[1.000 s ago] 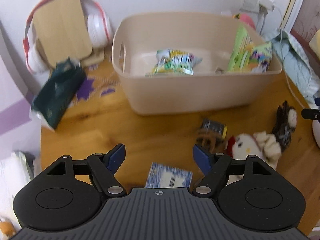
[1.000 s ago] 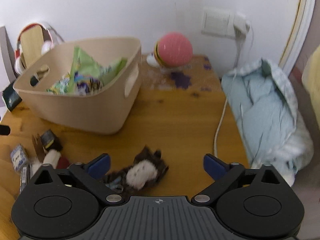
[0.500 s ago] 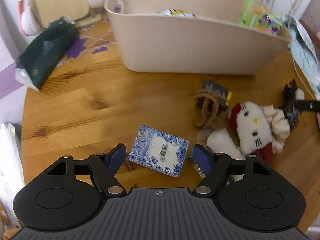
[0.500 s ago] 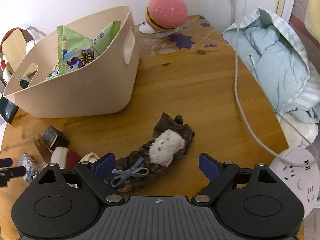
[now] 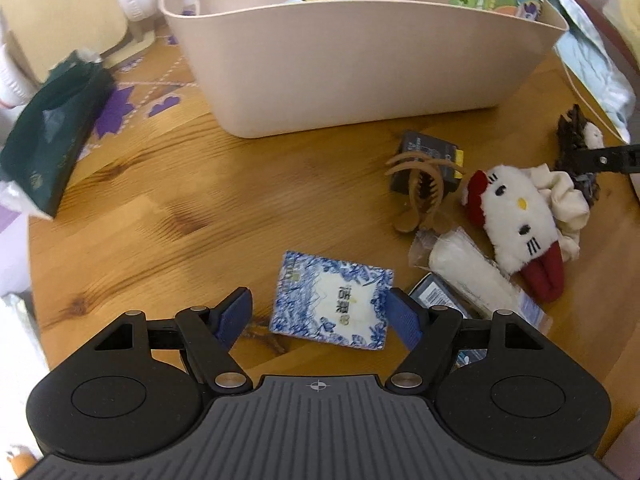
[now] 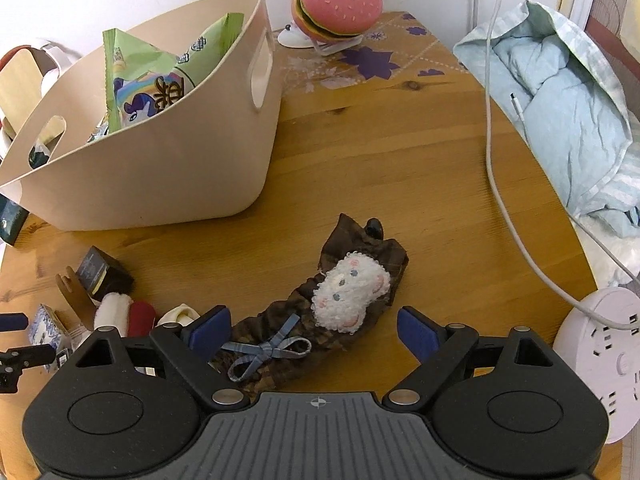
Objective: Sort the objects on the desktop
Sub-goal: 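Grasp the blue-white tissue pack with the left tool while the right tool grasps the brown scrunchie, then carry the blue-white tissue pack and brown scrunchie over the basket with both tools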
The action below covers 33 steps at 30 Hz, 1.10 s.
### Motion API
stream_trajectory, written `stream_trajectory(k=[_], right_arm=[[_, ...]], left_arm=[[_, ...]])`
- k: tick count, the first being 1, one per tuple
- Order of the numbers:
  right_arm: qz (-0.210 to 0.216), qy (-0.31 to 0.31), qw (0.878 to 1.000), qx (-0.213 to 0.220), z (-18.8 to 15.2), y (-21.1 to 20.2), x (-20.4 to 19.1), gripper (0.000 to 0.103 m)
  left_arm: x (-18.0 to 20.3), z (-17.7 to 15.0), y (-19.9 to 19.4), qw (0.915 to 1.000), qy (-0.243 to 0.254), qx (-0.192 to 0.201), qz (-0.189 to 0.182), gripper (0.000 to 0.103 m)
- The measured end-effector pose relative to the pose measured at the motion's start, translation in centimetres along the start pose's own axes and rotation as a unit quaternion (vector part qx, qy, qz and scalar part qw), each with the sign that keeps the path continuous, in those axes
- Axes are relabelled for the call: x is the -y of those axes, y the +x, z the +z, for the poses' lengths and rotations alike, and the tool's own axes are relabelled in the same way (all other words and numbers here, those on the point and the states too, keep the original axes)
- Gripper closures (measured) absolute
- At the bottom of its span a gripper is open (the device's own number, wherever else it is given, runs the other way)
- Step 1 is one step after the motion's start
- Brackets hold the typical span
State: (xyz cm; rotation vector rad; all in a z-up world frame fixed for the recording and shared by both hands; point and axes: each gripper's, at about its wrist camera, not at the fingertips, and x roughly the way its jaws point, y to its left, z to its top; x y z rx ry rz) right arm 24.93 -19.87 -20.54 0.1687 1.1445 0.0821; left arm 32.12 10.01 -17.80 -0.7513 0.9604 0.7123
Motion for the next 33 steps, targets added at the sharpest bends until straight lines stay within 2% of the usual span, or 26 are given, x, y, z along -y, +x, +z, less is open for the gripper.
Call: stream_trajectory(k=[6, 12, 16, 20, 24, 26, 30, 33], right_arm=[[-0.003, 0.001, 1.0, -0.005, 0.3, 0.6, -0.3, 0.013], [-0.01, 0.016, 1.0, -0.014, 0.6, 1.3, -0.2, 0.021], [-0.018, 0.036, 0.999, -0.03, 1.0, 2.1, -0.1, 0.022], [-0.033, 0.016, 0.999, -0.028, 1.1, 2.5, -0.7, 0.022], [-0.054, -0.021, 0.998, -0.03, 0.9, 2.7, -1.5, 0.035], [-0.061, -0.028, 0.997, -0.03, 0.7, 2.6, -1.6, 0.039], [-0.04, -0.034, 0.998, -0.025, 0.0, 2.1, -1.2, 0.046], [-0.045, -0.033, 0.998, -0.024, -0.5, 1.7, -1.2, 0.049]], left_arm=[[0.8, 0.4, 1.7, 0.9992, 0.03, -0.025, 0.0, 0.027], [0.8, 0.7, 2.0, 0.9996, 0.025, -0.016, 0.006, 0.025], [0.8, 0.7, 2.1, 0.9997, 0.016, -0.014, 0.011, 0.021], [0.8, 0.7, 2.2, 0.9997, 0.016, -0.012, 0.011, 0.021], [0.9, 0.8, 2.2, 0.9997, 0.02, -0.013, 0.01, 0.021], [0.9, 0.7, 2.2, 0.9997, 0.02, -0.01, 0.01, 0.022], [1.5, 0.2, 1.8, 0.9994, 0.034, 0.006, 0.004, 0.037], [1.8, 0.0, 1.6, 0.9994, 0.034, 0.01, 0.004, 0.037]])
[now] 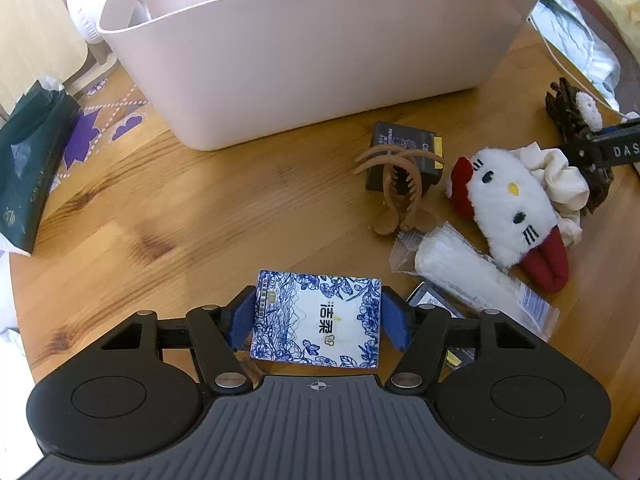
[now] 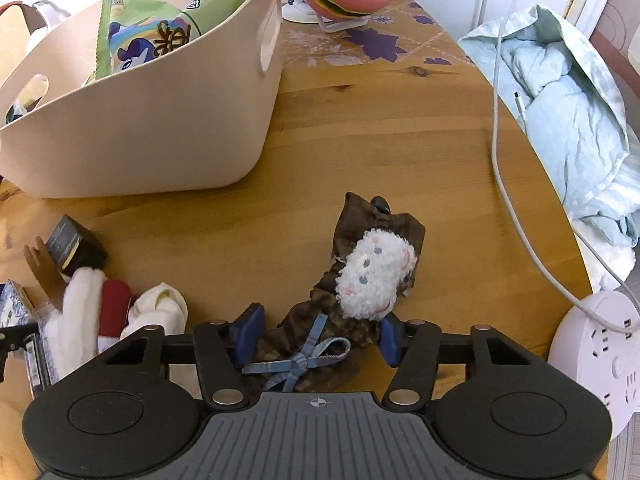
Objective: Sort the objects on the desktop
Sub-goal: 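Carry the blue-white tissue pack and brown scrunchie over the basket with both tools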
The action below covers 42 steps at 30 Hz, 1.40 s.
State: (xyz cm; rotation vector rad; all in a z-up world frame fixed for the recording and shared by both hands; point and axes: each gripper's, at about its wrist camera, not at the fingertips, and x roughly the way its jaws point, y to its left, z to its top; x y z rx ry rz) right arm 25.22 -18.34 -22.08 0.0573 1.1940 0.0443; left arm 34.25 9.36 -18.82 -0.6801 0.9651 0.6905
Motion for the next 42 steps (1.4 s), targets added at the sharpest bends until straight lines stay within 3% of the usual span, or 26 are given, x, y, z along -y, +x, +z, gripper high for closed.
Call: stream_trajectory(k=[23, 33, 42], right_arm=[[0.04, 0.021, 0.999, 0.023, -2.0, -4.0, 0.7, 0.051], [0.051, 0.029, 0.997, 0.044, -2.7, -6.2, 1.7, 0.051], [0.057, 0.027, 0.995, 0.073, -3.2, -8.7, 2.8, 0.051]], left_arm=[[0.8, -1.8, -0.9, 0.9995, -0.029, 0.001, 0.014, 0.038], [-0.1, -2.5, -3.4, 0.9968, -0.068, 0.021, 0.035, 0.038], [-0.9, -1.0, -6.9, 0.9926, -0.091, 0.066, 0.048, 0.038]])
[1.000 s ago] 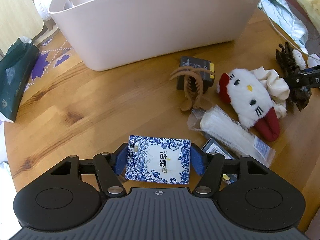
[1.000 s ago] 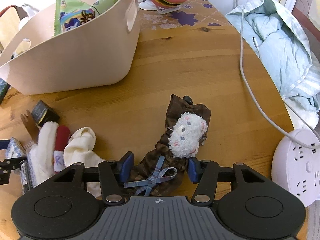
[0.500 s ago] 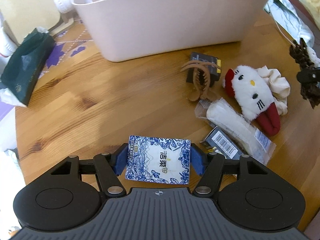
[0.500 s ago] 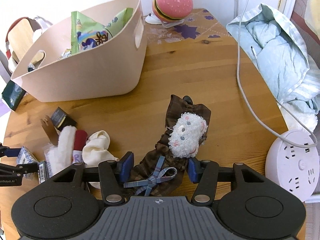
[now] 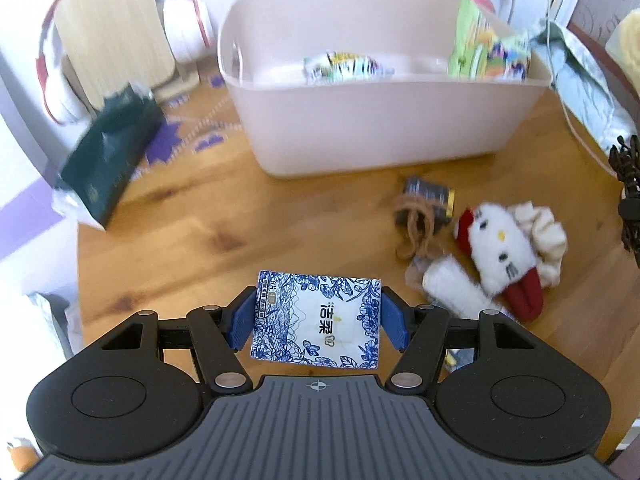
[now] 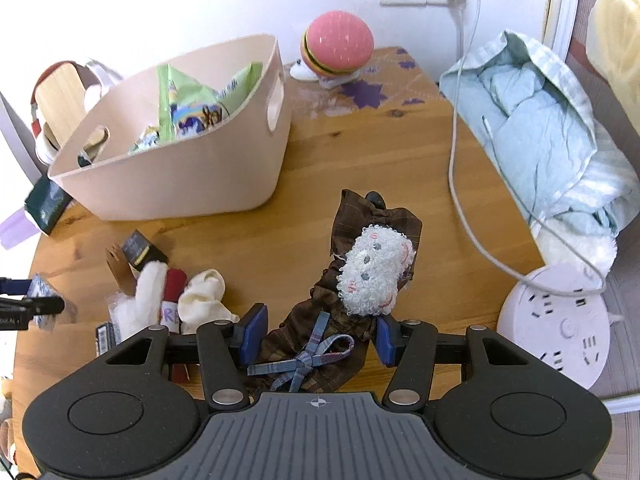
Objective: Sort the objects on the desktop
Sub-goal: 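Carry the blue-white tissue pack and brown scrunchie over the basket with both tools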
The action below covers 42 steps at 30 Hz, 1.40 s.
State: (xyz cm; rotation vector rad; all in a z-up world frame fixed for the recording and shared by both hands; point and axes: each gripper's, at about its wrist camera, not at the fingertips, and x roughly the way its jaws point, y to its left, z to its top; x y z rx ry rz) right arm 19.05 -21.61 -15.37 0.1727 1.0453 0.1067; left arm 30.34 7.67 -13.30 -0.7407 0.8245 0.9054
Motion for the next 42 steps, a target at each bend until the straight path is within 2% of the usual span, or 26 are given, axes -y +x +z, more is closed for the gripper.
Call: stream_trajectory(k=[7, 12, 14, 19, 31, 34, 42], right_arm=[[0.007, -0.011, 0.999, 0.043, 1.9, -2.5, -0.3, 0.051], [0.012, -0.032, 0.997, 0.074, 4.0, -4.0, -1.0, 0.051], [0.015, -0.038, 0.995, 0.087, 4.8, -4.6, -1.3, 0.051], [0.026, -0.052, 0.992, 0.11, 6.9, -5.5, -2.5, 0.051], [0.045, -0.12, 0.982, 0.137, 11.1, -4.2, -7.6, 0.051], [0.049, -0.124, 0.981, 0.143, 12.4, -3.6, -8.6, 0.051], [0.053, -0.123, 0.98, 0.149, 16.0, -0.9, -10.3, 0.051]], left_arm=[[0.1, 2.6, -2.3, 0.9991, 0.007, 0.041, 0.011, 0.038], [0.3, 4.4, -3.1, 0.9982, 0.003, 0.061, 0.002, 0.038], [0.5, 5.3, -3.5, 0.9976, 0.005, 0.067, 0.013, 0.038], [0.3, 7.5, -4.2, 0.9958, -0.011, 0.089, 0.018, 0.038], [0.7, 13.4, -4.5, 0.9894, -0.003, 0.14, 0.039, 0.038], [0.3, 14.9, -3.9, 0.9892, -0.015, 0.138, 0.047, 0.038], [-0.8, 17.7, -0.7, 0.9921, -0.043, 0.118, 0.01, 0.038]])
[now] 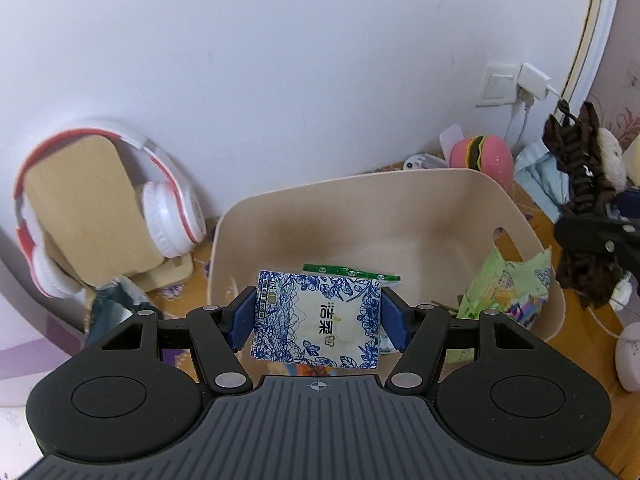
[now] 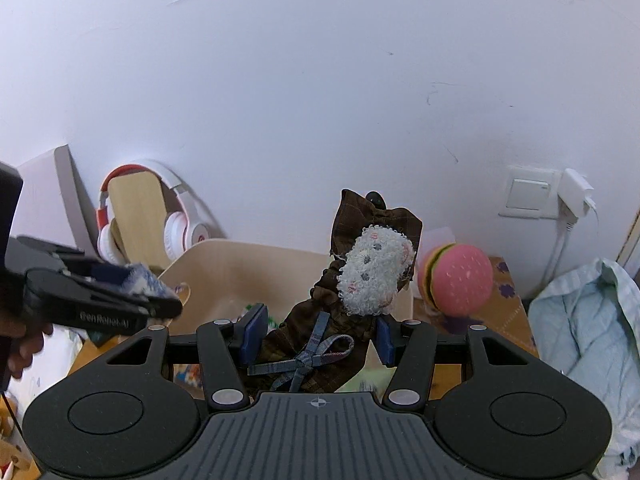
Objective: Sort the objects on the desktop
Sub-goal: 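Carry the blue-white tissue pack and brown scrunchie over the basket with both tools, then open both tools to drop the tissue pack and scrunchie into the basket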
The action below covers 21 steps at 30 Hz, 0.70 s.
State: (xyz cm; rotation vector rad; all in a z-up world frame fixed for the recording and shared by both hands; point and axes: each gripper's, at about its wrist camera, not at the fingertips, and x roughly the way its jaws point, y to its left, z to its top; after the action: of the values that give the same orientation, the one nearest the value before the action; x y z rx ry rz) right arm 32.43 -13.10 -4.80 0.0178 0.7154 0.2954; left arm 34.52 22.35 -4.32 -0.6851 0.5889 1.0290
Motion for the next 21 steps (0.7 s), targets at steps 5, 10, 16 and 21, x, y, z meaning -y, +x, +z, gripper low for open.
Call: stream_trajectory(k=[5, 10, 16, 21], right_arm=[[-0.003, 0.005, 1.0, -0.013, 0.9, 3.0, 0.4, 0.051], [-0.005, 0.004, 0.999, -0.043, 1.0, 6.4, 0.6, 0.051], [0.001, -0.015, 0.997, -0.075, 0.3, 9.6, 0.0, 0.051], [0.014, -0.024, 0.995, -0.097, 0.1, 11.1, -0.8, 0.058]], left_arm=[[-0.1, 0.2, 2.5, 0.9996, -0.021, -0.017, 0.004, 0.038], [-0.5, 0.2, 4.7, 0.9981, -0.054, -0.03, 0.007, 0.038], [-0.6, -0.3, 7.0, 0.9961, -0.076, -0.045, 0.006, 0.038], [-0.6, -0.8, 8.2, 0.9952, -0.073, -0.063, 0.012, 0.038]])
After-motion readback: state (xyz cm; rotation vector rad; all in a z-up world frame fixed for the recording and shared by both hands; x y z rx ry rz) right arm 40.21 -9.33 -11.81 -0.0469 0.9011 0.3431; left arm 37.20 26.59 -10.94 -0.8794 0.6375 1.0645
